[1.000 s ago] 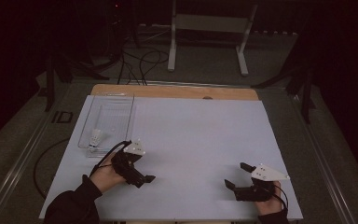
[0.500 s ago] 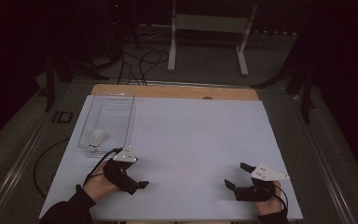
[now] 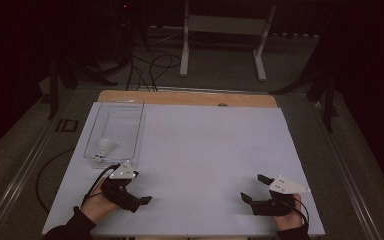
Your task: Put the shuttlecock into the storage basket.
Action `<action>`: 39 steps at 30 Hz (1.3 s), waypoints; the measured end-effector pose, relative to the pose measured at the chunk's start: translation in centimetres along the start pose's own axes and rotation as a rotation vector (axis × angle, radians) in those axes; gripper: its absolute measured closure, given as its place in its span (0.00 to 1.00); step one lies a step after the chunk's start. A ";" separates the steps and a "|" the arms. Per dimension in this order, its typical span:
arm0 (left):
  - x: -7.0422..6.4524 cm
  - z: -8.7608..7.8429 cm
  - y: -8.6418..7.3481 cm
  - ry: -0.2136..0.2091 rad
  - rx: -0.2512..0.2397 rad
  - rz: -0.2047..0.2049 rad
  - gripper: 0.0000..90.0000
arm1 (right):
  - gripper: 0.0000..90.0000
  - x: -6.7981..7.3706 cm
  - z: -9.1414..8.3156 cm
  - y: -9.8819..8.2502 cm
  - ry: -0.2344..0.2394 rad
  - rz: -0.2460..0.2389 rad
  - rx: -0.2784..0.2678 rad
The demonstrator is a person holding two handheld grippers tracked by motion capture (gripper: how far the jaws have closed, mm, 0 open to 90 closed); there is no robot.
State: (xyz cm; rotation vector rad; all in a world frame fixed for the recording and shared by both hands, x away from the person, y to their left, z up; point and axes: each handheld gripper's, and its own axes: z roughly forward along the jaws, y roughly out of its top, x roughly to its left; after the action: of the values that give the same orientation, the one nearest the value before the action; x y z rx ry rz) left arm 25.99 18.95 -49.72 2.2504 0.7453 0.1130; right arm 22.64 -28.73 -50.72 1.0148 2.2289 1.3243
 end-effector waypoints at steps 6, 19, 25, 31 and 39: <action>-0.1 -0.4 -0.9 0.025 -0.015 -0.022 0.00 | 0.11 0.0 0.1 0.0 0.000 -0.003 0.003; 0.3 -0.3 -2.1 0.045 -0.081 -0.065 0.00 | 0.11 0.0 0.1 0.0 0.001 -0.002 0.004; 0.2 0.0 -1.9 0.068 -0.078 -0.057 0.00 | 0.11 0.0 0.2 -0.1 0.006 -0.002 0.011; 0.2 0.4 -1.6 0.149 -0.060 -0.079 0.00 | 0.11 0.0 0.3 -0.1 0.009 -0.003 0.017; 0.1 0.3 -2.3 0.167 -0.108 -0.087 0.00 | 0.11 0.2 0.5 -0.1 0.019 -0.011 0.024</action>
State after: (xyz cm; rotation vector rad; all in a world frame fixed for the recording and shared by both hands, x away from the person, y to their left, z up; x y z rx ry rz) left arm 25.03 20.03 -51.53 2.1211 0.9026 0.2955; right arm 22.83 -28.32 -51.08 1.0011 2.2659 1.3113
